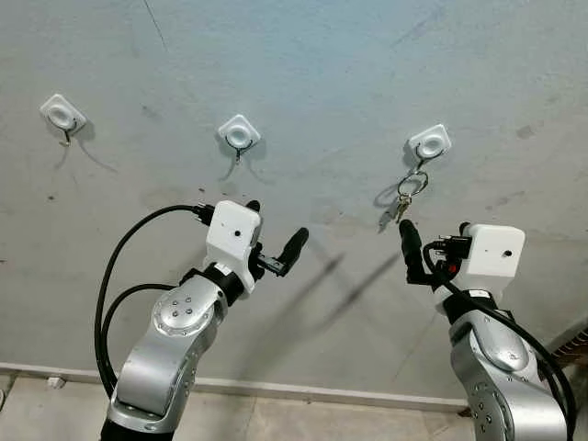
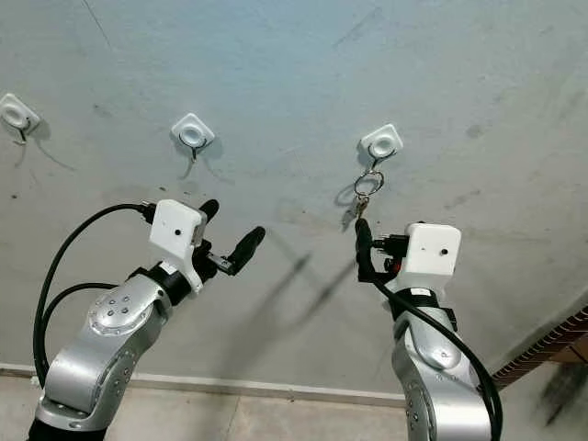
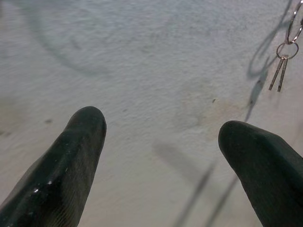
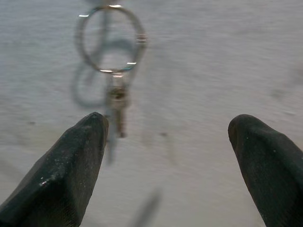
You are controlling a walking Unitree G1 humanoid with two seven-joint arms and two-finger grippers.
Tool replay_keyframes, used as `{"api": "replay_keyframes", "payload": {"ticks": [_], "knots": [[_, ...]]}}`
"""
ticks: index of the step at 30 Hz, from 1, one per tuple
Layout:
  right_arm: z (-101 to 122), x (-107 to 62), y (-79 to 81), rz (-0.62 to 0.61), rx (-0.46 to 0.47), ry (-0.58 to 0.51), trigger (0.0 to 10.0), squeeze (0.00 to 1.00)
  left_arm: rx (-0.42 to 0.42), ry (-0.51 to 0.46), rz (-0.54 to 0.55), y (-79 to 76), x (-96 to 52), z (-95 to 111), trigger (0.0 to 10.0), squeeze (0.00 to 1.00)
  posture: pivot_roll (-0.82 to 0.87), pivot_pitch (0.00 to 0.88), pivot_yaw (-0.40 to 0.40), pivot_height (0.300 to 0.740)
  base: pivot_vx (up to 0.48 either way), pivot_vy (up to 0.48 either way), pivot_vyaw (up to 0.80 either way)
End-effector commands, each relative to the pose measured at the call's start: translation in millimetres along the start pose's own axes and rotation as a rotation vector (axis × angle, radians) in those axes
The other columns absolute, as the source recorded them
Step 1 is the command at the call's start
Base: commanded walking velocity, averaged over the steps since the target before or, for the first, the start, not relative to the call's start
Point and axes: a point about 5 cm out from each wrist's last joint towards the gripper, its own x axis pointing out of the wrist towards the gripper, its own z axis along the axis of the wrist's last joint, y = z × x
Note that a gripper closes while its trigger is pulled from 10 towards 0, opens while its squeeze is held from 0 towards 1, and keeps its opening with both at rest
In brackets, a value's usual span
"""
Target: Hang keys on a hook
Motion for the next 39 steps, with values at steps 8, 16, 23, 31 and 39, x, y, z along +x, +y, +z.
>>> {"api": "replay_keyframes", "payload": {"ticks": [8,16,23,31,39], "knots": [[3.7,-1.5,-1.8,-0.004,0.0,-0.009,10.0,0.0,-0.008,0.009,-0.028,-4.9,1.1,-1.3,10.0,0.0,0.15,0.0,-0.049,0.74,0.0,0.0,-0.36],[3.0,-1.1,-0.2,0.002,-0.001,-0.005,10.0,0.0,-0.012,0.019,-0.035,-5.0,0.1,-2.3,10.0,0.0,0.15,0.0,-0.048,0.74,-0.135,0.0,0.0],[2.9,-0.4,0.7,0.004,-0.001,-0.003,10.0,0.0,-0.014,0.021,-0.04,-5.3,0.5,-2.1,10.0,0.0,0.15,0.0,-0.048,0.74,-0.281,0.0,0.0],[3.0,0.5,1.9,0.007,0.002,-0.004,10.0,0.0,-0.019,0.016,-0.045,-6.0,1.5,0.3,10.0,0.0,0.16,0.0,-0.048,0.74,-0.283,0.0,0.0],[3.6,1.5,2.9,0.008,0.003,-0.007,10.0,0.0,-0.017,0.017,-0.047,-5.9,2.2,0.5,10.0,0.0,0.16,0.0,-0.047,0.74,-0.278,0.0,0.0]]}}
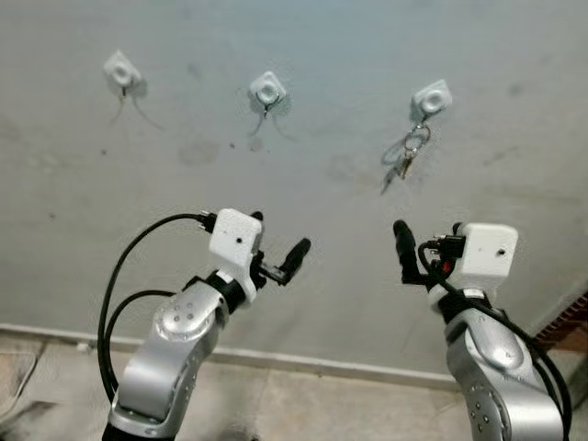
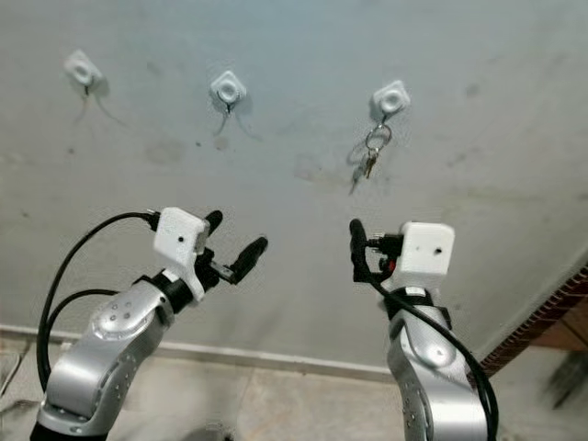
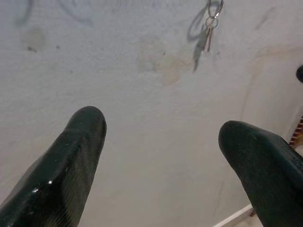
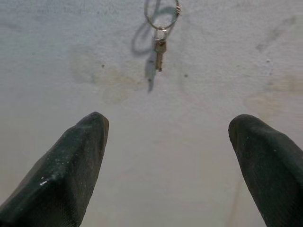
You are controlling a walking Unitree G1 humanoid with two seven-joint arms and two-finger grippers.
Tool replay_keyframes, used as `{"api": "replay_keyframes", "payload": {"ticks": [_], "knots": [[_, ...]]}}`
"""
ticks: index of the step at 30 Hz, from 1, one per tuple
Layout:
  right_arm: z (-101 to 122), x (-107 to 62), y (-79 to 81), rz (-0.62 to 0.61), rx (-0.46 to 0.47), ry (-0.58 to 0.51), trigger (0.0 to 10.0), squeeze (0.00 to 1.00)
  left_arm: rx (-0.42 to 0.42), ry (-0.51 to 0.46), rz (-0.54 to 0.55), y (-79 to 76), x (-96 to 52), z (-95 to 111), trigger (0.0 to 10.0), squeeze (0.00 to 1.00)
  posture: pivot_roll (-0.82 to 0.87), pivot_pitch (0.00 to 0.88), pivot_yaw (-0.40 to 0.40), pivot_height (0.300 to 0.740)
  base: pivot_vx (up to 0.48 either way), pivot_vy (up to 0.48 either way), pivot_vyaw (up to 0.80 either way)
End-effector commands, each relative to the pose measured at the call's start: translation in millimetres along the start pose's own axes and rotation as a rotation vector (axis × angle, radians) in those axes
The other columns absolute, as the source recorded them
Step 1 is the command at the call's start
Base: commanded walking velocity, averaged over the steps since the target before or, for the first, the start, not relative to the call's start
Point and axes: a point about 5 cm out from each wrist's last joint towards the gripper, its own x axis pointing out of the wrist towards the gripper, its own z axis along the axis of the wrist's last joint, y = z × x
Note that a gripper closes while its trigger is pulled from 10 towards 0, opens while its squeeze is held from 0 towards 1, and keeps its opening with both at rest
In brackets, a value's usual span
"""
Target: Hang keys on a hook
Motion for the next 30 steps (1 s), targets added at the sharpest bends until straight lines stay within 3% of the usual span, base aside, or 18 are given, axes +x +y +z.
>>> {"api": "replay_keyframes", "payload": {"ticks": [1,30], "knots": [[4.1,0.6,3.1,0.011,0.003,-0.015,10.0,0.0,0.01,-0.001,0.003,1.5,-0.2,1.7,10.0,0.0,0.16,0.0,-0.047,0.74,-0.27,0.0,0.0],[4.5,3.3,5.7,0.024,0.007,-0.021,10.0,0.0,0.014,0.004,-0.002,0.4,-0.4,0.2,10.0,0.0,0.17,0.0,-0.052,0.74,-0.267,0.0,0.0]]}}
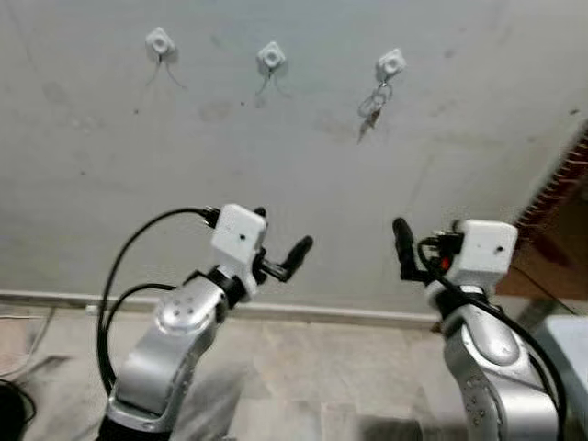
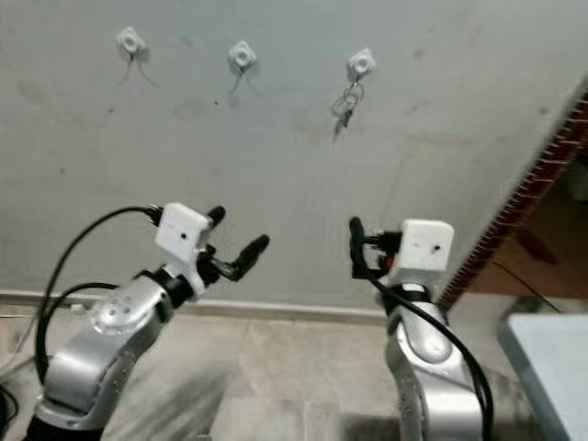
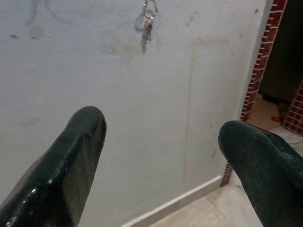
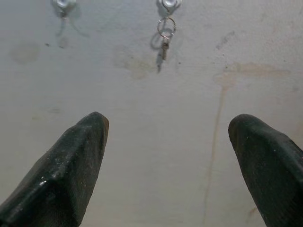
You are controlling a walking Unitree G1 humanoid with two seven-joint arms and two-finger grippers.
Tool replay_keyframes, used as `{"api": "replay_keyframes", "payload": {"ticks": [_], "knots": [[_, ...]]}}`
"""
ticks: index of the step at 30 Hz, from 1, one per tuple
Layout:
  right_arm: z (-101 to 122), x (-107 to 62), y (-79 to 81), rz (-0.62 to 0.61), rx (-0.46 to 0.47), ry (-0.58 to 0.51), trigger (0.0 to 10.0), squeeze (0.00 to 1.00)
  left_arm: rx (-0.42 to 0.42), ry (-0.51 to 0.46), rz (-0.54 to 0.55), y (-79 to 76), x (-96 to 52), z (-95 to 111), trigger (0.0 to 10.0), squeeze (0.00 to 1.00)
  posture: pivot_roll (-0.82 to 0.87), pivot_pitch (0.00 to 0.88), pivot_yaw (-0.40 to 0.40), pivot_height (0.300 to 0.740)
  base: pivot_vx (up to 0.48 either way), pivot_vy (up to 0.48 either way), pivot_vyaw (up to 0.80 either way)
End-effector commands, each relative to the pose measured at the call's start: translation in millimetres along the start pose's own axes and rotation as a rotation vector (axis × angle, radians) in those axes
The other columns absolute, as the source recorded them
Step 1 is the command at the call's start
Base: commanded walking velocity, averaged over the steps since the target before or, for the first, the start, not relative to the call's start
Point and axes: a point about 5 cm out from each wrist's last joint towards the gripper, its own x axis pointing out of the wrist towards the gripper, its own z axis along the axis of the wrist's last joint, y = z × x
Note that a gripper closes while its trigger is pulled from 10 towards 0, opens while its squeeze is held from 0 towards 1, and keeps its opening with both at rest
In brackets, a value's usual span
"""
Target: Hang keys on a hook
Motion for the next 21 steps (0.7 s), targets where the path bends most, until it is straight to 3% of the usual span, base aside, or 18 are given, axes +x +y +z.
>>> {"api": "replay_keyframes", "payload": {"ticks": [1,21], "knots": [[0.6,-0.1,-3.2,-0.008,-0.004,0.001,10.0,0.0,-0.001,-0.003,-0.013,-4.3,1.4,0.8,10.0,0.0,0.17,0.0,-0.052,0.74,-0.262,0.0,0.0],[0.4,-0.8,-3.6,-0.014,0.006,0.003,10.0,0.0,-0.004,-0.001,-0.011,-4.7,1.6,0.8,10.0,0.0,0.16,0.0,-0.051,0.74,-0.265,0.0,0.0]]}}
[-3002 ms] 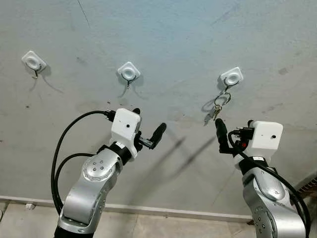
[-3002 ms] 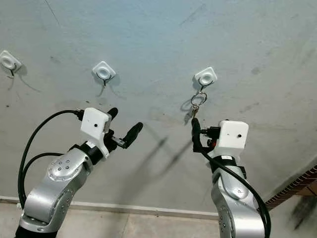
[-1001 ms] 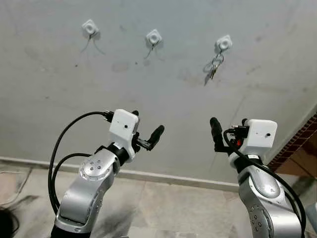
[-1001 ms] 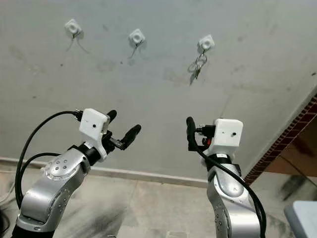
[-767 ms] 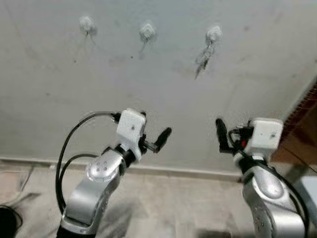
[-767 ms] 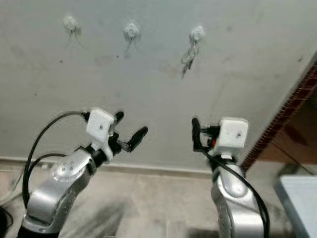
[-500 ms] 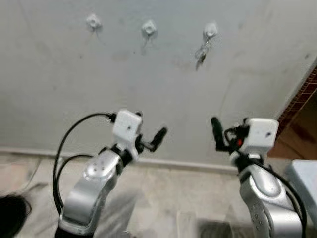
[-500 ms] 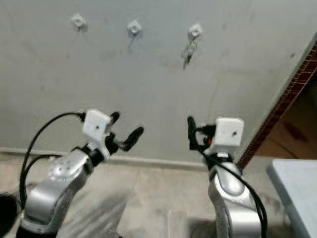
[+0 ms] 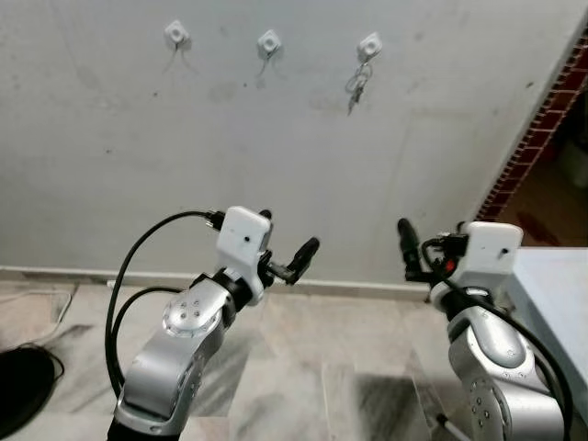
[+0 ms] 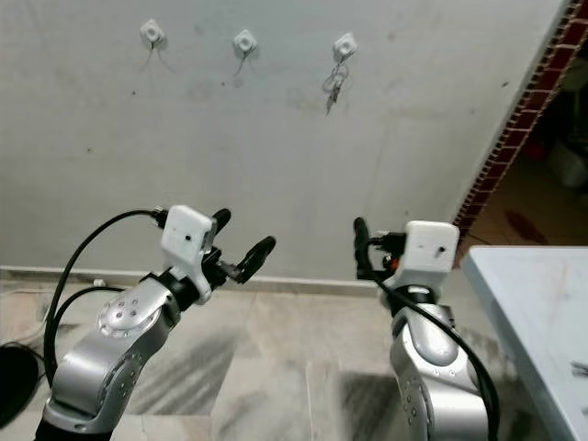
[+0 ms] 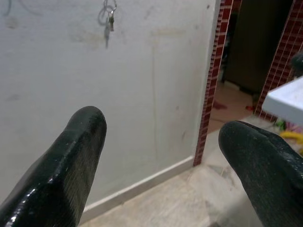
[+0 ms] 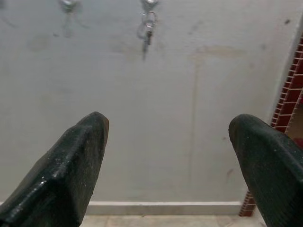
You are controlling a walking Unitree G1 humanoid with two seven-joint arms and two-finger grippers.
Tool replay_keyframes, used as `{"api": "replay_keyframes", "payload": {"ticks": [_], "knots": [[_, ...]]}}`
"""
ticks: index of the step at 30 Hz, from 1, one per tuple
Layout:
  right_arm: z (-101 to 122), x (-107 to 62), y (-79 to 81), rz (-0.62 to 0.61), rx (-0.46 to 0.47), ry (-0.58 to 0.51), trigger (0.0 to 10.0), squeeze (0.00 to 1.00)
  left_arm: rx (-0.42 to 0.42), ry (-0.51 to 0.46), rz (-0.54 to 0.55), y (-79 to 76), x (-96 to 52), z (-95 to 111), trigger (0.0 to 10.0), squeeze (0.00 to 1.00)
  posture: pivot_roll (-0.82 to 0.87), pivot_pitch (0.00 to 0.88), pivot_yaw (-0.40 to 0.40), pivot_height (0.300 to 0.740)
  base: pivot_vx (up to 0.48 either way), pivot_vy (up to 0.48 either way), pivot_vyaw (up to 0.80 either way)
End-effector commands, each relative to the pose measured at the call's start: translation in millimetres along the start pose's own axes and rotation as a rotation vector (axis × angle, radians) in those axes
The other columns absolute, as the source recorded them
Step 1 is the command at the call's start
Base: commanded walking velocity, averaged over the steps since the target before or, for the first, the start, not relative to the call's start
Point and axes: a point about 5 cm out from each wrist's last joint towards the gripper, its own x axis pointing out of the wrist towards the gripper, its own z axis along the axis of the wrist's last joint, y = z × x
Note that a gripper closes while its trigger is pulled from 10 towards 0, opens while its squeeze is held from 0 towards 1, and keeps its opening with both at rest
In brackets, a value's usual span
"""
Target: Hang keys on a hook
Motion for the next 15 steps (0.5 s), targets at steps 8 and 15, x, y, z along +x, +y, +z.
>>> {"api": "replay_keyframes", "payload": {"ticks": [8,15], "knots": [[2.9,-0.3,-1.8,-0.001,-0.002,-0.006,10.0,0.0,-0.001,-0.005,0.002,-1.1,0.8,1.9,10.0,0.0,0.16,0.0,-0.052,0.74,-0.264,0.0,0.0],[3.1,0.0,-1.8,0.0,0.001,-0.005,10.0,0.0,-0.002,-0.003,0.002,-1.3,1.0,0.7,10.0,0.0,0.16,0.0,-0.052,0.74,-0.264,0.0,0.0]]}}
